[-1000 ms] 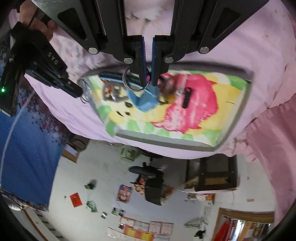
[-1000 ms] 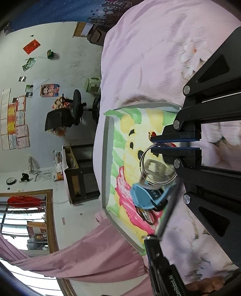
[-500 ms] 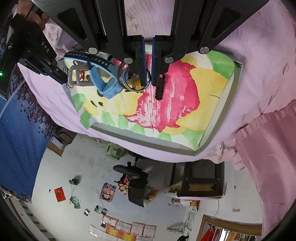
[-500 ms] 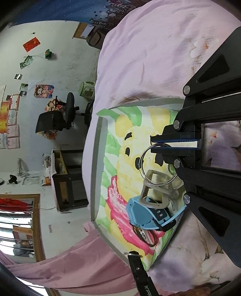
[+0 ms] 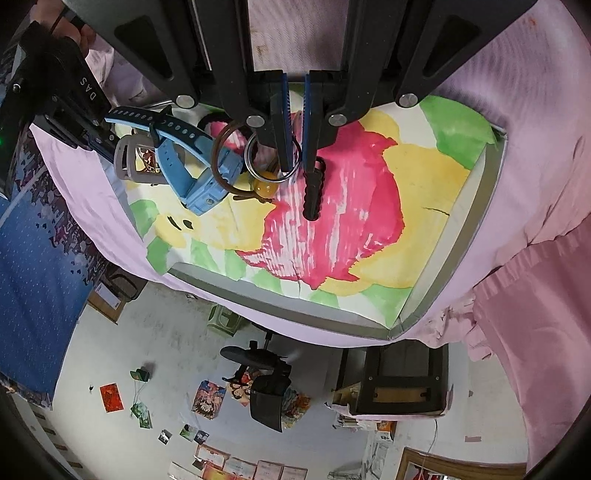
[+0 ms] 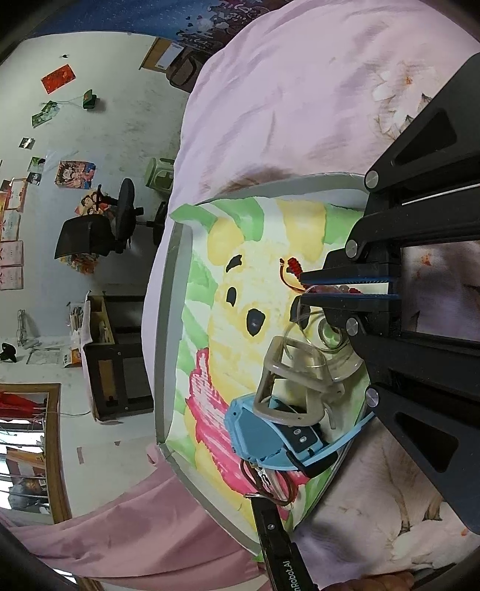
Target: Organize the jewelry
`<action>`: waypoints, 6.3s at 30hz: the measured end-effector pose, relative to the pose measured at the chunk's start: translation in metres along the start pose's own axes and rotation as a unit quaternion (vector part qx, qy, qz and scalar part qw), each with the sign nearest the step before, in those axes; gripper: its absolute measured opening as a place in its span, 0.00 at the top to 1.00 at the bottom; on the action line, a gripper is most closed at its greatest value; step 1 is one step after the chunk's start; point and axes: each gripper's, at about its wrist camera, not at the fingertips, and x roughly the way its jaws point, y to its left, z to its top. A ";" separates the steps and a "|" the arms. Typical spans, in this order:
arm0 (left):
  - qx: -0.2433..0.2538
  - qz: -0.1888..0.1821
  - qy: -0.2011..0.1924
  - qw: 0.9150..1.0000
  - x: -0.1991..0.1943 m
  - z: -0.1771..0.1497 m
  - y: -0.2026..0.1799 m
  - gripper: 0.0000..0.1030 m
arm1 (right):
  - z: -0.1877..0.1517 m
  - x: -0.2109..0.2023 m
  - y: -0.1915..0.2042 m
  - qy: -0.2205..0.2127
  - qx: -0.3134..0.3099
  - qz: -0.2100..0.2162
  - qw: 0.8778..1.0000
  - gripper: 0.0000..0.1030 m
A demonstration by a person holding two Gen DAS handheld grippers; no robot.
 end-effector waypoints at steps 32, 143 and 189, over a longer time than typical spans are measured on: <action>0.054 0.023 -0.106 0.993 -0.065 -0.012 -0.016 0.12 | -0.002 -0.055 -0.011 -0.075 0.041 0.012 0.996 0.37; 0.068 0.094 -0.203 0.972 -0.185 -0.164 -0.013 0.02 | -0.128 -0.198 -0.002 -0.183 0.036 0.023 0.982 0.01; 0.071 0.096 -0.202 0.972 -0.185 -0.163 -0.018 0.02 | -0.127 -0.197 -0.003 -0.181 0.037 0.022 0.982 0.01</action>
